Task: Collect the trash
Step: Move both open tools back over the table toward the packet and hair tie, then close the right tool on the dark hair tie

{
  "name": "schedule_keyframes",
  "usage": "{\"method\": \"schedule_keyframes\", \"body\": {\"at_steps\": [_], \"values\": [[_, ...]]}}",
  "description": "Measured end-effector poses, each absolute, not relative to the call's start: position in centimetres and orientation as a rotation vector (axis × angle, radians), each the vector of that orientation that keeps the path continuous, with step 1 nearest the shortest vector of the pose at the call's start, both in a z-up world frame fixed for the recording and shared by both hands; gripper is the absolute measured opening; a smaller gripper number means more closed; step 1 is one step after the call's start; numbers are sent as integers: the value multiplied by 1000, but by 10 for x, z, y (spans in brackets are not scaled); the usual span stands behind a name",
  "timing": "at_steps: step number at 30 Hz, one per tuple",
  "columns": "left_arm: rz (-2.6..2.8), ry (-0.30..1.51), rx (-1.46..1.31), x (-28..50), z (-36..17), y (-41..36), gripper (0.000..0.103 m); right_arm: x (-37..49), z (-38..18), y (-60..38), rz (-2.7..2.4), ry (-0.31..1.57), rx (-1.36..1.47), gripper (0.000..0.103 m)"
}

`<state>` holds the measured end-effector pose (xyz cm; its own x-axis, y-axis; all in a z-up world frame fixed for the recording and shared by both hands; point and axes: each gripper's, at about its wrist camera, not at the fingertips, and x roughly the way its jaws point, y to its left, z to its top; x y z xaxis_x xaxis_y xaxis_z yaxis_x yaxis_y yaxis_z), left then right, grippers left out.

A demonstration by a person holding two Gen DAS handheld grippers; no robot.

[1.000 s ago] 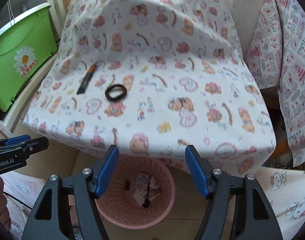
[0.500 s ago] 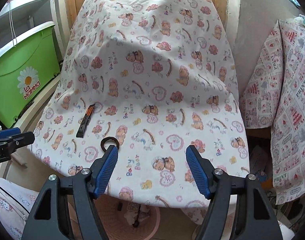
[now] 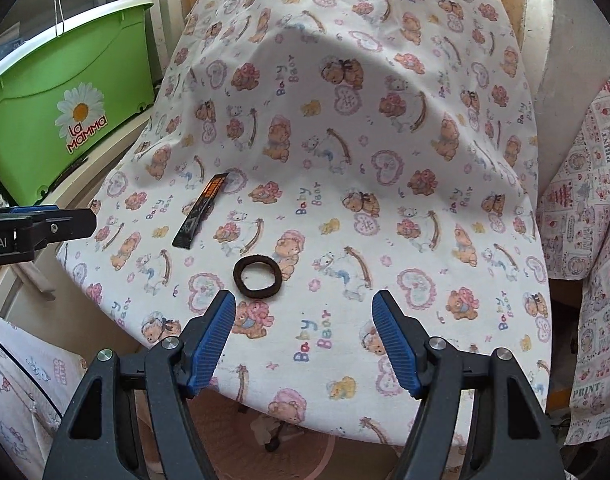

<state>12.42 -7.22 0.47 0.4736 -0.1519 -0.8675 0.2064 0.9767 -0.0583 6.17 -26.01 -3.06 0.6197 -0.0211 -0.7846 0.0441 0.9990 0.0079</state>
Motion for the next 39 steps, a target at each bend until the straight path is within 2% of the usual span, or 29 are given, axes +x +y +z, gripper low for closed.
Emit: {"method": "schedule_keyframes", "body": {"at_steps": [4,14,23,24,25,29,31,33,35,39], "values": [[-202,1074,40,130,-6,-63,68,73,-40,-251,-31,909,16,77],[-159,1111,9,140,-24,-45,68,100,-60,-238,1,957,20,77],[-165,1085,27,138,-22,-45,86,111,-71,-228,2,981,-8,77],[-164,1086,26,138,-22,-45,88,112,-72,-228,-2,982,-11,75],[-163,1088,27,139,-22,-46,88,113,-72,-229,-5,984,-14,66],[-157,1101,33,140,-24,-49,90,113,-72,-231,-4,983,-16,47],[-154,1106,39,140,-24,-51,90,112,-71,-233,4,991,-16,27],[-156,1110,46,140,-24,-55,90,111,-69,-235,11,1003,-5,15],[-161,1105,61,141,-22,-61,90,110,-68,-239,14,1006,14,10],[-200,1113,80,148,-18,-79,90,105,-59,-249,-14,976,42,9]]}}
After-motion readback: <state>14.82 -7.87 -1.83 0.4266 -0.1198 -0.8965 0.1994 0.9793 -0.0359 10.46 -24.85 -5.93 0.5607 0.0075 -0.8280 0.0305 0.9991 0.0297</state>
